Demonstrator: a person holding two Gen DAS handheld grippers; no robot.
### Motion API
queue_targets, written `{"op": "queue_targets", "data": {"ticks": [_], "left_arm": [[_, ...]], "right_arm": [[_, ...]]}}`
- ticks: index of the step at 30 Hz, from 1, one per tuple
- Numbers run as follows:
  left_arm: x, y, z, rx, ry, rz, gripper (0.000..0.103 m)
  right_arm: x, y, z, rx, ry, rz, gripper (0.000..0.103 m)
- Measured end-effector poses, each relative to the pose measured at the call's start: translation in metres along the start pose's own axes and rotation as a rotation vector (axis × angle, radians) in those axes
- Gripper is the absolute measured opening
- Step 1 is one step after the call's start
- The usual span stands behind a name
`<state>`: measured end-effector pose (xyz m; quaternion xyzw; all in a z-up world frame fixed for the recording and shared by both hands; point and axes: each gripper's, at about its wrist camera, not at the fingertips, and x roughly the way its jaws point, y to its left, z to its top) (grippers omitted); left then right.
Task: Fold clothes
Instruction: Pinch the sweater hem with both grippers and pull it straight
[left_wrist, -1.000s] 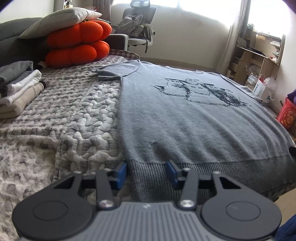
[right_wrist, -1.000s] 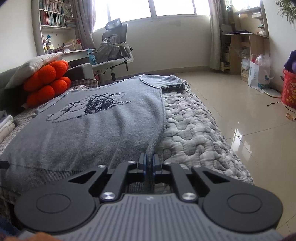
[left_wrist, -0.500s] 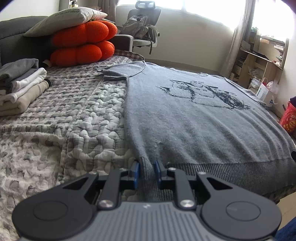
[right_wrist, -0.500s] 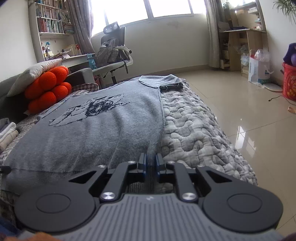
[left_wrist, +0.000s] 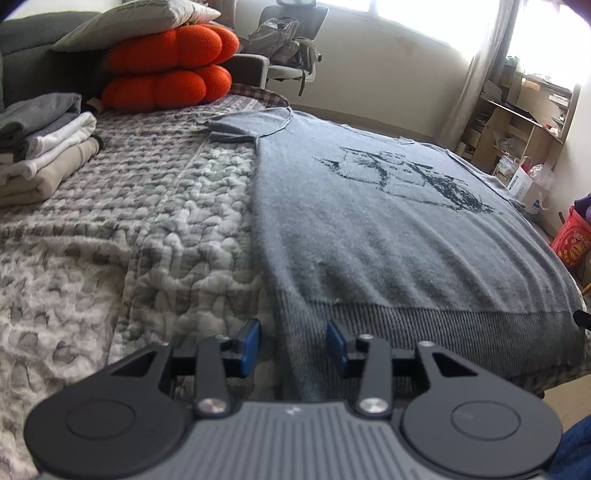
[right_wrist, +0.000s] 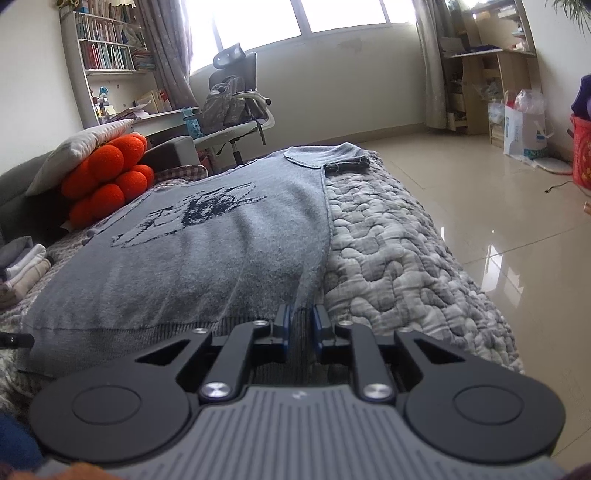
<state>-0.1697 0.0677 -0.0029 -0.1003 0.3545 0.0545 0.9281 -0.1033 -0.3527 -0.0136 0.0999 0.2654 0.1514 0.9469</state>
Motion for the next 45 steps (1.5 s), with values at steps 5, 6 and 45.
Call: {"op": "queue_targets", "data": {"ticks": [5, 6, 45], "left_arm": [[-0.005, 0.01, -0.007, -0.019, 0.011, 0.007, 0.041], [-0.004, 0.01, -0.008, -0.02, 0.012, 0.005, 0.041], [-0.015, -0.009, -0.015, 0.029, -0.009, 0.024, 0.004]], "right_arm": [[-0.008, -0.004, -0.008, -0.006, 0.015, 0.038, 0.02], [-0.009, -0.003, -0.009, -0.012, 0.018, 0.04, 0.02], [-0.011, 0.001, -0.001, -0.078, 0.066, -0.015, 0.008]]}}
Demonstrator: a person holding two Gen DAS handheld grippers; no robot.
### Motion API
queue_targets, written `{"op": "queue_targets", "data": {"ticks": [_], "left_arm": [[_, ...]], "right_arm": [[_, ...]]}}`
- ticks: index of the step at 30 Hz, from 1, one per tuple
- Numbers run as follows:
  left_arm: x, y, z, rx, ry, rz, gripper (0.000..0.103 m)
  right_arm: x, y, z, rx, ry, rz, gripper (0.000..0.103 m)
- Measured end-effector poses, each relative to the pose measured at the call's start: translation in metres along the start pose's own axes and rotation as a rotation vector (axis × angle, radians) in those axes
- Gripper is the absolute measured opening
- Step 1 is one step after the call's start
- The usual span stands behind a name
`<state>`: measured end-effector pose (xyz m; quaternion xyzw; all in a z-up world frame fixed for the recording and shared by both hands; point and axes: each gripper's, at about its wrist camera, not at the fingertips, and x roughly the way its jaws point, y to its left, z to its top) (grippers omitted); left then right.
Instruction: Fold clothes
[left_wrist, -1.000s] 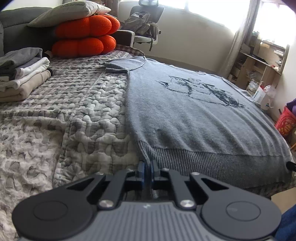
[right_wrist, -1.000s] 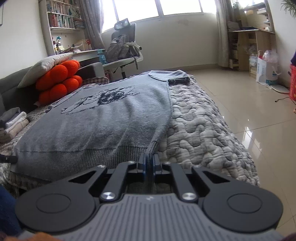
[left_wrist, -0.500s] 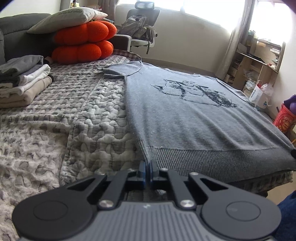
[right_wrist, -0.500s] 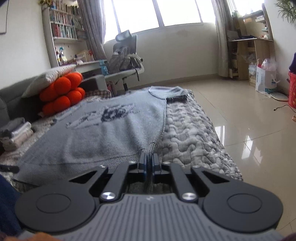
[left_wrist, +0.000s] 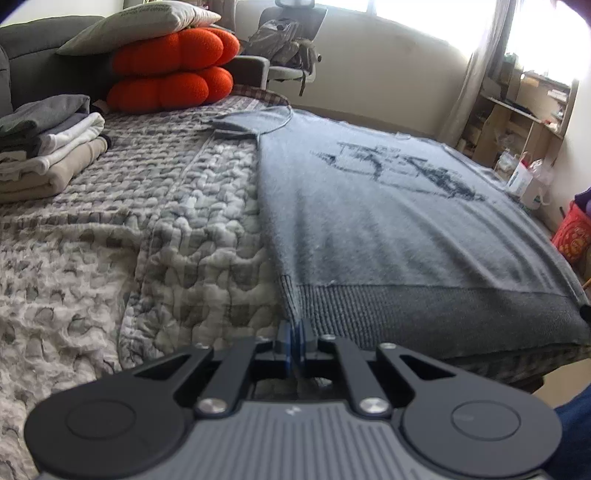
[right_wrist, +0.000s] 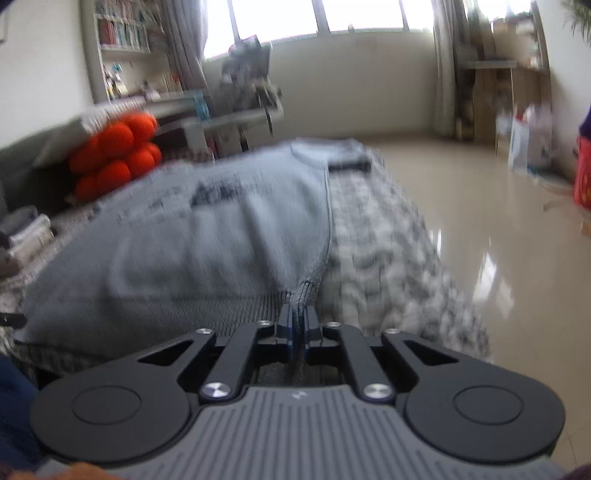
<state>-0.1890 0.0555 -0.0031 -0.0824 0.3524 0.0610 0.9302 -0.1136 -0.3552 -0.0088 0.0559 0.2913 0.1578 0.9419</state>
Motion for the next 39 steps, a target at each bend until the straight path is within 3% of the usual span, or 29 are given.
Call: {"op": "queue_targets", "data": {"ticks": [2, 10, 18, 26, 34, 39], "left_arm": [[0.0, -0.001, 0.0, 0.008, -0.003, 0.005, 0.005], [-0.004, 0.004, 0.002, 0.016, 0.008, 0.003, 0.009], [-0.016, 0.008, 0.003, 0.029, 0.008, 0.018, 0.021], [-0.025, 0.025, 0.009, 0.003, -0.006, 0.036, 0.022], [-0.018, 0.014, 0.041, 0.015, -0.064, -0.006, 0.024], [-0.007, -0.004, 0.063, 0.044, -0.096, -0.041, 0.035]], "right_arm": [[0.003, -0.002, -0.003, 0.014, 0.022, 0.006, 0.014], [-0.008, -0.014, 0.009, 0.042, -0.016, -0.014, 0.014], [-0.003, -0.026, 0.02, 0.065, -0.041, -0.034, 0.014], [0.007, -0.023, 0.036, 0.053, -0.059, -0.029, 0.014], [0.042, -0.019, 0.064, 0.047, -0.044, -0.031, 0.015], [0.076, -0.029, 0.087, 0.106, 0.003, -0.026, 0.017]]}}
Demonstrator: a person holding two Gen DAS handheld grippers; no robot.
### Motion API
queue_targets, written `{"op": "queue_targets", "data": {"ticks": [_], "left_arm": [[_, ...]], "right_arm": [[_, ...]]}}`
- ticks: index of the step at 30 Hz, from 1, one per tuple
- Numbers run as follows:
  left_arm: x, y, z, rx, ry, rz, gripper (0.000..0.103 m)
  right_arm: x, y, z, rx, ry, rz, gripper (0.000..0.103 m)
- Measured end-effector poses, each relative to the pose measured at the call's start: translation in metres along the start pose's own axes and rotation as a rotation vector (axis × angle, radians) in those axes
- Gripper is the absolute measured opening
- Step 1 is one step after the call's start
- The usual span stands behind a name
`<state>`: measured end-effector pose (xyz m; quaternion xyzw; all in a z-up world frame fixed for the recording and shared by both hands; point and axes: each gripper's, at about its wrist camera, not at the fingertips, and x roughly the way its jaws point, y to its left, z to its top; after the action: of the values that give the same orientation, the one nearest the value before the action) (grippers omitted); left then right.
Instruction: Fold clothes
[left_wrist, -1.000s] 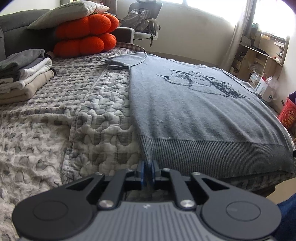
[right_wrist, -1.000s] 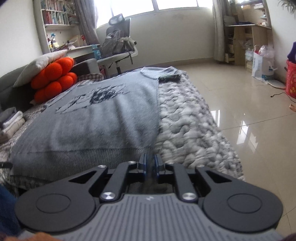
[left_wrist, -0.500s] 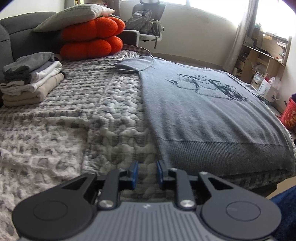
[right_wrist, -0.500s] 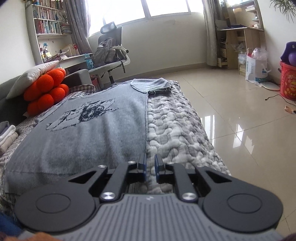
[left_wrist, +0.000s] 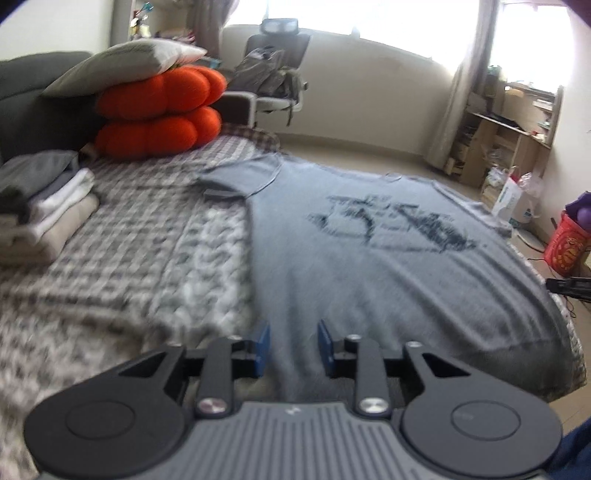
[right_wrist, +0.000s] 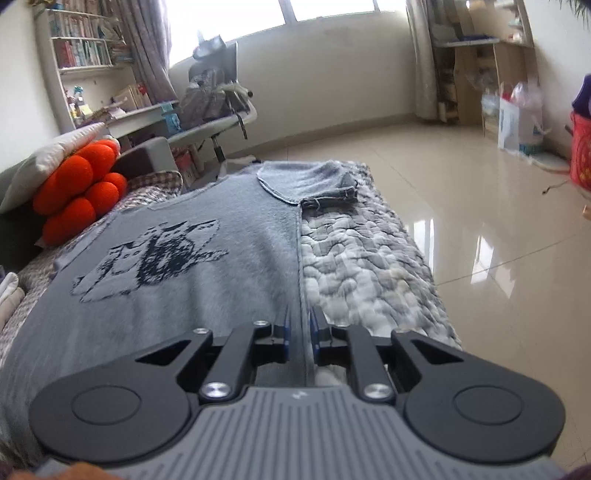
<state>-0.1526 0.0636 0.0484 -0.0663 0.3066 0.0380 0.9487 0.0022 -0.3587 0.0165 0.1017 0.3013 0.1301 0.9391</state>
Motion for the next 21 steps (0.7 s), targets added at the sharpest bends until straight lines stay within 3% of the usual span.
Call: {"op": "queue_targets", "data": {"ticks": [3, 5, 9, 10, 11, 12, 14, 21], "left_arm": [[0.016, -0.007, 0.01, -0.01, 0.004, -0.016, 0.035], [0.028, -0.011, 0.017, -0.02, 0.012, -0.025, 0.035], [0.049, -0.019, 0.026, -0.029, 0.028, -0.023, 0.038], [0.055, -0.02, 0.028, -0.025, 0.029, -0.019, 0.041], [0.06, -0.022, 0.028, -0.02, 0.032, -0.01, 0.044], [0.065, -0.023, 0.028, -0.02, 0.038, -0.004, 0.044], [0.074, -0.024, 0.026, -0.023, 0.052, 0.0, 0.044], [0.088, -0.021, 0.017, -0.019, 0.072, 0.003, 0.044]], "right_arm": [[0.015, 0.0, 0.009, 0.02, 0.029, 0.031, 0.021], [0.021, 0.0, 0.013, 0.036, 0.04, 0.045, 0.039], [0.028, 0.006, 0.014, 0.006, 0.044, 0.057, 0.041], [0.029, 0.009, 0.013, -0.017, 0.042, 0.053, 0.036], [0.03, 0.012, 0.013, -0.039, 0.04, 0.046, 0.017], [0.031, 0.013, 0.013, -0.047, 0.044, 0.037, 0.009], [0.031, 0.012, 0.013, -0.039, 0.039, 0.033, 0.004], [0.025, 0.005, 0.021, -0.026, -0.017, -0.021, 0.004]]}}
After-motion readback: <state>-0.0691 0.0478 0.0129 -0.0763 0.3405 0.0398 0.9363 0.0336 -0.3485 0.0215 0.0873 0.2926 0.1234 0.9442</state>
